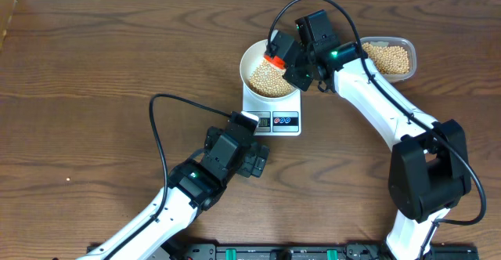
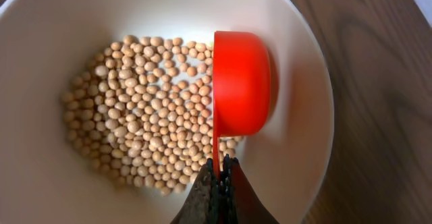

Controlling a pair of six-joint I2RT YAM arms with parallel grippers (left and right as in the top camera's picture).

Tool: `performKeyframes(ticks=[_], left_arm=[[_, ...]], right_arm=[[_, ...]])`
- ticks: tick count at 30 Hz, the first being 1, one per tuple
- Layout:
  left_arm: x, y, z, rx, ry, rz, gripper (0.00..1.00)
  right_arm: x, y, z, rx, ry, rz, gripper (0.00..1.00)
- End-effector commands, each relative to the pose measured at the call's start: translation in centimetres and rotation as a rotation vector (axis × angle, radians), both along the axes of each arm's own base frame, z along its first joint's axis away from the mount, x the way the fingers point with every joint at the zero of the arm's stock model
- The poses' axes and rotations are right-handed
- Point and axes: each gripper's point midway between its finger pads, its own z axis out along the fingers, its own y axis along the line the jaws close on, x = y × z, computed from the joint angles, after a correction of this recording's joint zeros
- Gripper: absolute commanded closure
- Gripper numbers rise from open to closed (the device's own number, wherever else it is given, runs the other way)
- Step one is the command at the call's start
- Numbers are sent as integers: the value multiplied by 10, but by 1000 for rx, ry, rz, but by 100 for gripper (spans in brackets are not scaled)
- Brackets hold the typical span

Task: Scoop item into bowl and weigh 50g on scale

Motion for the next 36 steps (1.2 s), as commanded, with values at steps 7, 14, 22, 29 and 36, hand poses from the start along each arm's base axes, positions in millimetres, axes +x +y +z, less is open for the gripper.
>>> performKeyframes(ticks=[7,14,22,29,36], left_arm=[[-1,1,-1,5,-2,-5,2],[-1,1,-1,5,-3,-5,2],[-1,1,-1,5,-2,-5,2],[-1,1,-1,5,-3,-5,2],[-1,1,-1,5,-2,-5,2]], right_arm=[[-4,-3,-15,-22,41,-38,99],[-10,5,-15,-12,55,-28,99],[-13,11,-14,-8,52,-17,99],[-16,15,-14,21,77,-19,99],[-19,19,-13,39,91,-12,99]])
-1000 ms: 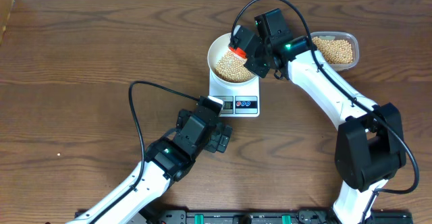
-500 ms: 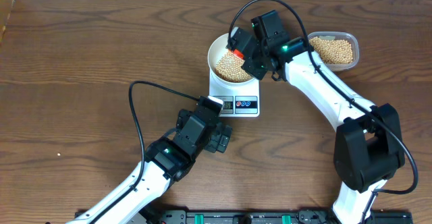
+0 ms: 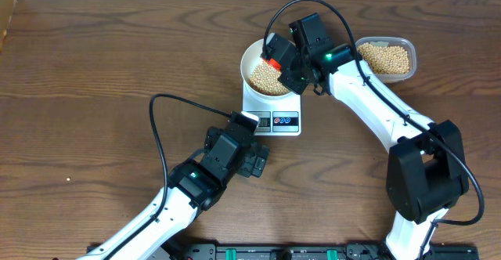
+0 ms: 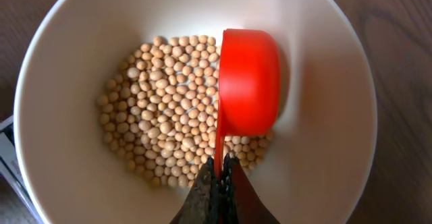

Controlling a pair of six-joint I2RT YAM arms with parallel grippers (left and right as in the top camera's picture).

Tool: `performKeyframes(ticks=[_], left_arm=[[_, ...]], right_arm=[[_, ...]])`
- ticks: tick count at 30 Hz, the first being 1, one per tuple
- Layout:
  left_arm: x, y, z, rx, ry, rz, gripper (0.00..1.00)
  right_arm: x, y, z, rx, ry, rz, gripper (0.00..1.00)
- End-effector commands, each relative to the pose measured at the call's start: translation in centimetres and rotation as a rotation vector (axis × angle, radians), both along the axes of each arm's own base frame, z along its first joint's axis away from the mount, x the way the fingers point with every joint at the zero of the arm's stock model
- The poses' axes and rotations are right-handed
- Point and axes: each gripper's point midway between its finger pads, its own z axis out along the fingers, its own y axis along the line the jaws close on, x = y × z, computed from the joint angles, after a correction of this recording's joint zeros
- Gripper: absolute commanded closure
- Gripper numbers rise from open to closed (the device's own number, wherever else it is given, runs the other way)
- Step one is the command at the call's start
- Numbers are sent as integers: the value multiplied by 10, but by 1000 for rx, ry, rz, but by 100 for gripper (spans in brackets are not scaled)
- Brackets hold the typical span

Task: Scoop item into bowl and weigh 50g on scale

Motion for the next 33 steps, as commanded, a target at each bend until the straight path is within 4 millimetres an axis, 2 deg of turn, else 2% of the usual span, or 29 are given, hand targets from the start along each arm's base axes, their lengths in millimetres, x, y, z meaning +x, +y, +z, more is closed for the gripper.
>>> performKeyframes(ticks=[1,8,16,24,29,33], left_arm=[[-1,1,-1,5,-2,-5,2],[-1,1,-1,5,-2,-5,2],[-1,1,-1,5,-2,-5,2],[-1,1,-1,5,-2,-5,2],[-1,1,-1,5,-2,-5,2],[-1,1,-1,5,-2,-5,2]], right_arm=[[-7,8,-8,20,40,8,99],[-3,12,-1,54,40,-14,99],[-10,25,5,183,117,-40,99],[-12,28,5,214,148,-64,99],[-3,23,12,242,147,-114,99],[9,16,26,269,130,-149,99]])
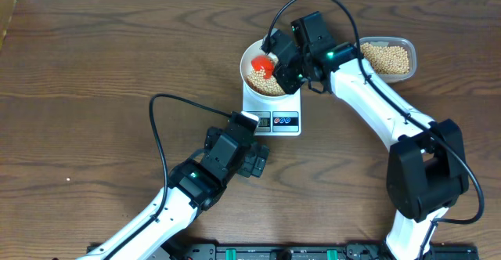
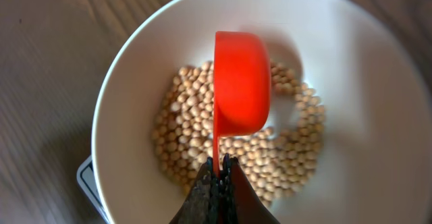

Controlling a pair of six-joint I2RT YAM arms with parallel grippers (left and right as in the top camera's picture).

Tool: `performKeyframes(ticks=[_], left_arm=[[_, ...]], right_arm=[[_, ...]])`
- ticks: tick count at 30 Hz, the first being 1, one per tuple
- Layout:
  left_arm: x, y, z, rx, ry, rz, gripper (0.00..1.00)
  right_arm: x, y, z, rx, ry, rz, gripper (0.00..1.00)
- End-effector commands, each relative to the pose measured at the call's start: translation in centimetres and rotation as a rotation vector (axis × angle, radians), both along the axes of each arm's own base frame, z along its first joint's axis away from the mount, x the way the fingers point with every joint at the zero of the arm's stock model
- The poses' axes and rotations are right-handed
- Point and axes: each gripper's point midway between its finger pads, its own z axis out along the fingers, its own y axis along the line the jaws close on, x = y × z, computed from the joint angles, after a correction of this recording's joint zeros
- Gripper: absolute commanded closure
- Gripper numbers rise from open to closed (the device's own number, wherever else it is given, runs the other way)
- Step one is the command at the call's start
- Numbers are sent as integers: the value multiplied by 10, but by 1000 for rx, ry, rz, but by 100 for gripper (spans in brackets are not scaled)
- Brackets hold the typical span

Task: Scoop item into bowl and weigh 50g on scale
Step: 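Raise the scoop out of the bowl and carry it right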

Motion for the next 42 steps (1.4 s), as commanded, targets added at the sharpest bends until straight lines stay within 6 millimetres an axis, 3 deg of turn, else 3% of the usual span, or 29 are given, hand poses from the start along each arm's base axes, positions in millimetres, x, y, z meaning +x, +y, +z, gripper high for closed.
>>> performKeyframes(ticks=[1,12,19,34,42], left_arm=[[-1,1,-1,5,-3,-5,2],[-1,1,-1,5,-2,-5,2],[-1,1,-1,5,-2,-5,2],[-1,1,-1,5,-2,-5,2],[-1,1,-1,5,-2,-5,2]], right_arm=[[15,-3,19,46,-13,-43,99],[11,-6,65,164,-43,-11,99],[12,-20,88,225,-54,-33,99],[12,-27,96,274,-33,-43,99],[9,-34,120,311,-63,-61,99]])
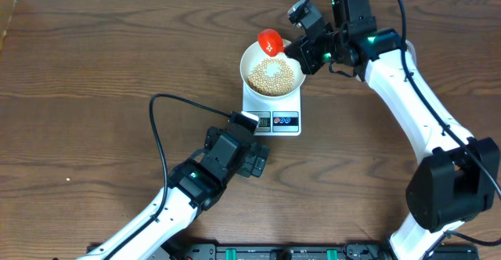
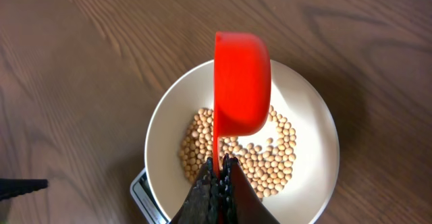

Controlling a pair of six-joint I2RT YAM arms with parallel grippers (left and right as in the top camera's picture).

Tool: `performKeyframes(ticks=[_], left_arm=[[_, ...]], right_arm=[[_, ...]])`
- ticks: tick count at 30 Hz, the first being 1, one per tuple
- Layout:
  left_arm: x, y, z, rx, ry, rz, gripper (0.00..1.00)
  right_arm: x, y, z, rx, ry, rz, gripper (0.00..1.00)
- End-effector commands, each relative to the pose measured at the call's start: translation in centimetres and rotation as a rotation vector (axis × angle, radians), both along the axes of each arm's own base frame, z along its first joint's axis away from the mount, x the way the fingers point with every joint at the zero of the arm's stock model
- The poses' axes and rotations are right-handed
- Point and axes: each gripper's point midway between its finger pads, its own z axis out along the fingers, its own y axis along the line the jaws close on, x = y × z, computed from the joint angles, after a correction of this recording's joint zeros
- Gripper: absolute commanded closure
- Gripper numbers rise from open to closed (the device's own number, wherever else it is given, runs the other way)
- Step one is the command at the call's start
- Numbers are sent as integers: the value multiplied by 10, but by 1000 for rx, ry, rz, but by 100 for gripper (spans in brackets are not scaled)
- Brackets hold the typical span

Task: Scoop item into bowl and weigh 50g on scale
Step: 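Raise the scoop out of the bowl and carry it right, then lower the red scoop into the clear soybean tub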

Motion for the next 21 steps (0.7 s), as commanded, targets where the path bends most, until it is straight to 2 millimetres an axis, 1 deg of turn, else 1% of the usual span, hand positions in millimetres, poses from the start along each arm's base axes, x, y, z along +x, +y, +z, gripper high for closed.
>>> performKeyframes(ticks=[1,6,7,10,13,18,21], left_arm=[[-1,1,-1,5,-2,-5,2],[-1,1,-1,5,-2,-5,2],[-1,1,-1,5,-2,-5,2],[-1,1,-1,5,-3,-5,2],[-1,1,-1,5,-2,-5,2],[-1,1,-1,5,-2,-5,2],[-1,1,-1,5,-2,-5,2]], right_arm=[[-1,-9,43,72,-52,-23,99],[-4,-20,62,193,-1,-30,99],[-4,-26,68,253,31,-34,99],[-2,-38,77,331,75,-54,99],[5,-56,84,393,119,-111,99],[18,-90,87,444,155,-223,99],[22,-104,96,480,133,-224,99]])
